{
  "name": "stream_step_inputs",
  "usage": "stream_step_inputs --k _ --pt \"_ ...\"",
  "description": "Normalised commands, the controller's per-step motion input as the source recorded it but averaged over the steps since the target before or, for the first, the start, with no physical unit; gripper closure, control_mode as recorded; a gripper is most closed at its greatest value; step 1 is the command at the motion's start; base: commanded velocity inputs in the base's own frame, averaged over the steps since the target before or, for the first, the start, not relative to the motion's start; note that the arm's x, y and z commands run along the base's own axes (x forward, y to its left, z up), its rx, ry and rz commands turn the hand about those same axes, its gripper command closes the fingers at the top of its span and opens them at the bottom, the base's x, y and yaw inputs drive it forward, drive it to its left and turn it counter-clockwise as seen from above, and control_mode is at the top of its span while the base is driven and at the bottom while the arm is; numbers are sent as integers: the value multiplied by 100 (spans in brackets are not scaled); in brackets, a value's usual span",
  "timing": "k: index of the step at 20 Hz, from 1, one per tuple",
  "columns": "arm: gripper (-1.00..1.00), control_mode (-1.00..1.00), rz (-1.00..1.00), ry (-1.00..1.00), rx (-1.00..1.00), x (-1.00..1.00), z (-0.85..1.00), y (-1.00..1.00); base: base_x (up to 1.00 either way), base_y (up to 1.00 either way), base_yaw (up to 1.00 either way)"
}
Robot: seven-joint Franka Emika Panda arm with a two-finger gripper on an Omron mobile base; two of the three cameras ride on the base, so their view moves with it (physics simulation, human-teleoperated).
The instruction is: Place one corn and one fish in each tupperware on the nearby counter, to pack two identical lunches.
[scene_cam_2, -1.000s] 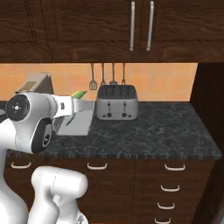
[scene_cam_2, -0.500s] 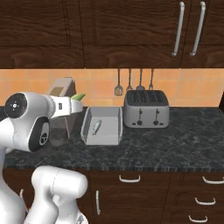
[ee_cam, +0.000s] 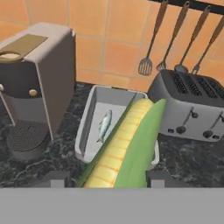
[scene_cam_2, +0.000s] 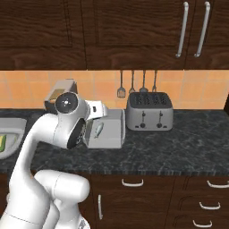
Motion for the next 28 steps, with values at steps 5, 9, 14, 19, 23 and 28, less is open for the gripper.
stream_step_inputs --k 5,9,14,19,23,28 --pt "100 -100 39 6 0 80 -60 -14 0 0 0" --pt "100 -100 15 8 -1 64 -47 27 0 0 0" --pt "100 -100 0 4 -2 59 -32 10 0 0 0" --pt "100 -100 0 0 -2 37 -45 0 0 0 0" --pt "100 -100 0 0 0 37 -35 0 0 0 0" --pt "100 -100 0 0 0 40 -26 0 0 0 0"
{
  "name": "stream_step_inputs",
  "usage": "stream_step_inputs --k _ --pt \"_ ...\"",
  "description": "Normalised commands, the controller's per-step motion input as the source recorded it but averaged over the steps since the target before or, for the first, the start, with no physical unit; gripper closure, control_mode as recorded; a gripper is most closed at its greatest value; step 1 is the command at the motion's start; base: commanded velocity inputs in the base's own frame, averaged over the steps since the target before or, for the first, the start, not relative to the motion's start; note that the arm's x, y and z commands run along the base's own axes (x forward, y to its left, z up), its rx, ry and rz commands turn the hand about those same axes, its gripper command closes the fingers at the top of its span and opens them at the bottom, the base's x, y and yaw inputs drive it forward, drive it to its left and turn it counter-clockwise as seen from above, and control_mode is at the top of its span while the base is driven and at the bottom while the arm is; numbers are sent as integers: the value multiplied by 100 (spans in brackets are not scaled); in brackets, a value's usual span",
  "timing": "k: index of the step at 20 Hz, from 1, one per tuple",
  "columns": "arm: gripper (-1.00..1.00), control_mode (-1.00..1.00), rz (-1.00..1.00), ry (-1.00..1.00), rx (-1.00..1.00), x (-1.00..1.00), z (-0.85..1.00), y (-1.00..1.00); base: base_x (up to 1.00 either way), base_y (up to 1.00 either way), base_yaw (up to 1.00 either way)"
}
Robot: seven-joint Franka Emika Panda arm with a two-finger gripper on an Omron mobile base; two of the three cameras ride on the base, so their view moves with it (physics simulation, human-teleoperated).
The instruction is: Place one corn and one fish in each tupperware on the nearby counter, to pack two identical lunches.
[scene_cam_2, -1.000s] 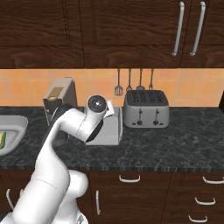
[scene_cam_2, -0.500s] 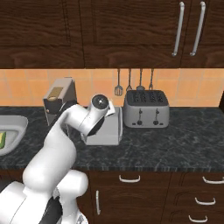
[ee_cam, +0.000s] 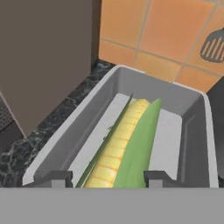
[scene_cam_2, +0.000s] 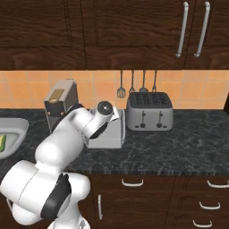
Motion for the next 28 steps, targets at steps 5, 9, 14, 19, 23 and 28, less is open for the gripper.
stream_step_inputs --k 5,9,14,19,23,28 --pt "100 -100 0 0 0 41 -25 0 0 0 0" --pt "100 -100 0 0 0 24 -25 -13 0 0 0" --pt "100 -100 0 0 0 26 -25 -12 0 0 0" --pt "100 -100 0 0 0 38 -29 -2 0 0 0" --pt "100 -100 0 0 0 41 -35 0 0 0 0" --pt "-100 -100 0 0 0 39 -32 -1 0 0 0"
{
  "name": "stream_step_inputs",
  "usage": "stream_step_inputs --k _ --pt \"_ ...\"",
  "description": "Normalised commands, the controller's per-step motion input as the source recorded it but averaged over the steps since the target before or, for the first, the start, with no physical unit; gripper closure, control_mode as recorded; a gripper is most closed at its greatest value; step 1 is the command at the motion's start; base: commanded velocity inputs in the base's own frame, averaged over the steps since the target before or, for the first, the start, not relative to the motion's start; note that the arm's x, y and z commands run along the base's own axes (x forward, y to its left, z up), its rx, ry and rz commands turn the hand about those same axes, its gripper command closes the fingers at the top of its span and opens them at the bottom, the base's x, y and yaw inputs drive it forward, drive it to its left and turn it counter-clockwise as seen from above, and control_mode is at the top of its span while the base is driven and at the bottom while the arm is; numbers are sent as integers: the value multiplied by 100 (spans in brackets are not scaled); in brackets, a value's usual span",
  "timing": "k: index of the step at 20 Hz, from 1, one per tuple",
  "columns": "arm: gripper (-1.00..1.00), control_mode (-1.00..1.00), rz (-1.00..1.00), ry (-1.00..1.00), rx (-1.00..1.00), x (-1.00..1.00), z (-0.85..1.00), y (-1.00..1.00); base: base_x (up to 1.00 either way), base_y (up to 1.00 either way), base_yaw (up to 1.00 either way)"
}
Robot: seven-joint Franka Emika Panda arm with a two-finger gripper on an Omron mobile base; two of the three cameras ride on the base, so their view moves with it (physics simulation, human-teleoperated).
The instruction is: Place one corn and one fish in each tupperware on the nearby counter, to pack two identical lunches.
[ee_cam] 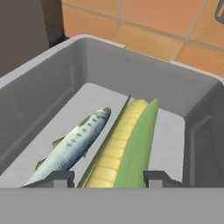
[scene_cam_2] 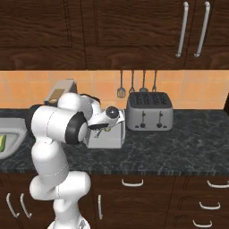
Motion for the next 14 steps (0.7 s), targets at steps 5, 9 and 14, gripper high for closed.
stream_step_inputs --k 5,9,14 --pt "-100 -100 0 0 0 9 15 -4 0 0 0" --pt "-100 -100 0 0 0 0 91 0 0 0 0" --pt "-100 -100 -1 0 0 -16 100 -5 0 0 0"
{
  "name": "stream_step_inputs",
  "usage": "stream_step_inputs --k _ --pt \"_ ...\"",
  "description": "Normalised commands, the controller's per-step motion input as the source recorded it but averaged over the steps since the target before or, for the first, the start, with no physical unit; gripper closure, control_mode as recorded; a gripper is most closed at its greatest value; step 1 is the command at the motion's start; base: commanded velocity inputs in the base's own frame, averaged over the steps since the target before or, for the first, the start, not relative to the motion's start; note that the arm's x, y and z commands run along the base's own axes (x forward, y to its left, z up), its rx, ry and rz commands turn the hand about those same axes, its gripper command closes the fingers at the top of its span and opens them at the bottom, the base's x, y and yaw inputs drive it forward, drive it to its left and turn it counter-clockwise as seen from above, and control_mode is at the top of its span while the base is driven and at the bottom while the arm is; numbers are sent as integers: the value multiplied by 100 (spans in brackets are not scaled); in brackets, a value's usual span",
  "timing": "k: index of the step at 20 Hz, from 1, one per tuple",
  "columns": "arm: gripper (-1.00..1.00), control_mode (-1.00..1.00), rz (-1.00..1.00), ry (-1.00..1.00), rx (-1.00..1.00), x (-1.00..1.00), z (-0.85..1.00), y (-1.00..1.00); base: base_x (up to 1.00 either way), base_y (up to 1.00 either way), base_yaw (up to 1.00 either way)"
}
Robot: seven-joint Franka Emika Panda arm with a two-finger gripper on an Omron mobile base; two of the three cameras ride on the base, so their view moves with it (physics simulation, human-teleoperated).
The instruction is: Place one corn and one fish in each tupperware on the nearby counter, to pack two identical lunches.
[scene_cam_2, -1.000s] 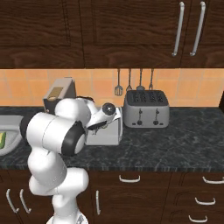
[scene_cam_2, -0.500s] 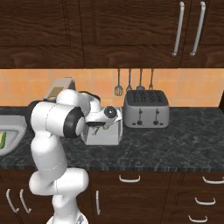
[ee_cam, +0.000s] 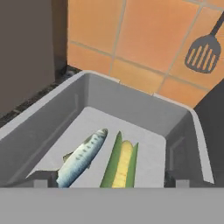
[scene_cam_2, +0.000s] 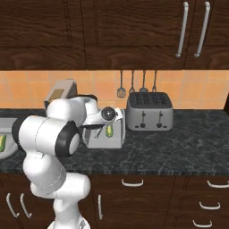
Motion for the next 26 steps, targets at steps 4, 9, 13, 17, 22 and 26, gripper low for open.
stream_step_inputs --k 4,9,13,17,22,26 --pt "-100 -100 -12 2 0 -62 100 -38 0 0 0" --pt "-100 -100 -16 0 0 -83 100 -37 0 0 0" --pt "-100 -100 -21 0 0 -90 81 -50 0 0 0" --pt "-100 -100 -20 0 0 -77 88 -50 0 0 0" --pt "-100 -100 -11 1 -1 -78 24 -57 0 0 0" --pt "-100 -100 0 0 -1 -57 -7 -56 0 0 0"
